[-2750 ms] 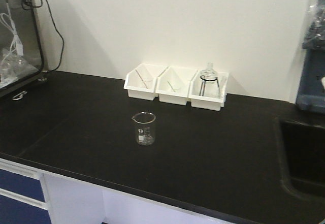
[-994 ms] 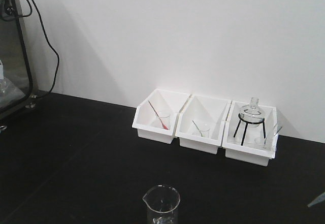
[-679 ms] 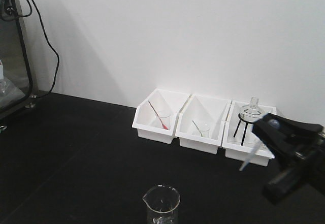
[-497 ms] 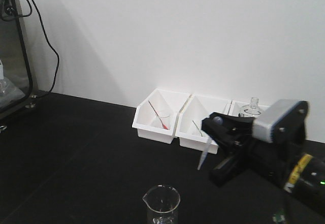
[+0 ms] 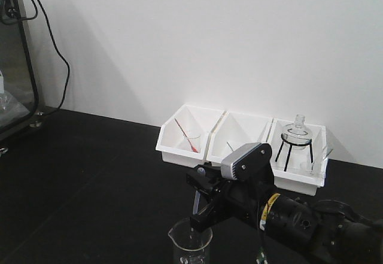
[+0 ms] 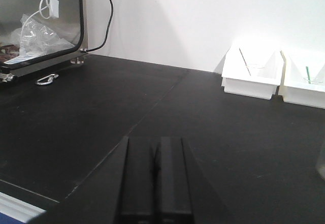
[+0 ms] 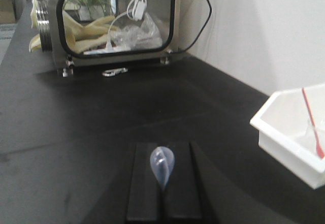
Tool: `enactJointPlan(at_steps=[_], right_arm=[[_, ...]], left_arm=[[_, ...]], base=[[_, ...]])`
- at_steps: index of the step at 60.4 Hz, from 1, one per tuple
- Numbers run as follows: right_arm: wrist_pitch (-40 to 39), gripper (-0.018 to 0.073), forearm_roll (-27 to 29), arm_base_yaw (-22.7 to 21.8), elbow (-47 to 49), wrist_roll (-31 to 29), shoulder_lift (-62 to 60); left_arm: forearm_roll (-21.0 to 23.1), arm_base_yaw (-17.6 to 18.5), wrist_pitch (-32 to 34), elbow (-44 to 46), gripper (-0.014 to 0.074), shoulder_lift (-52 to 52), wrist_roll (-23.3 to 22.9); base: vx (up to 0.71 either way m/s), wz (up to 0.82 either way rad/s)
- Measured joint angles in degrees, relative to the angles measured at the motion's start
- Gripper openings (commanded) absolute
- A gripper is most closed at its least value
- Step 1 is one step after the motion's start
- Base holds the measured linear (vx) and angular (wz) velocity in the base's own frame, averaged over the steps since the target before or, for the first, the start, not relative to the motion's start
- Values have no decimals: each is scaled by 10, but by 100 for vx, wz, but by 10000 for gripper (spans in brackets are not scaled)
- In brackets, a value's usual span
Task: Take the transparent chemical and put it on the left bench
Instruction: 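Lower the held pipette into the empty glass beaker with the right gripper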
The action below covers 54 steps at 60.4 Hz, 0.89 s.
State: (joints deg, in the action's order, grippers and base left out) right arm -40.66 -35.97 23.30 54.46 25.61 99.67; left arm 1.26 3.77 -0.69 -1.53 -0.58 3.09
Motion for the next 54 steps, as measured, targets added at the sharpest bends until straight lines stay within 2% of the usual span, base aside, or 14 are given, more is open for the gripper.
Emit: enactJointPlan(at_steps=[12, 20, 28, 37, 41, 46, 54], right_arm=[[1, 31, 1, 0, 1, 0, 38], [2, 114, 1, 0, 2, 1, 60], [3, 269, 1, 0, 2, 1, 67], [-1, 497, 1, 0, 2, 0, 67], [-2, 564, 1, 0, 2, 0, 67], [4, 594, 1, 0, 2, 0, 60], [62, 588, -21, -5, 2, 22, 3]], left_arm=[[0, 0, 0, 0, -3, 0, 0], [0, 0, 0, 0, -3, 0, 0], [0, 0, 0, 0, -3, 0, 0], [0, 0, 0, 0, -3, 0, 0], [0, 0, 0, 0, -3, 0, 0], [0, 0, 0, 0, -3, 0, 0], [0, 0, 0, 0, -3, 0, 0]], base=[[0, 0], [0, 0], [0, 0], [0, 0], [0, 0], [0, 0], [0, 0]])
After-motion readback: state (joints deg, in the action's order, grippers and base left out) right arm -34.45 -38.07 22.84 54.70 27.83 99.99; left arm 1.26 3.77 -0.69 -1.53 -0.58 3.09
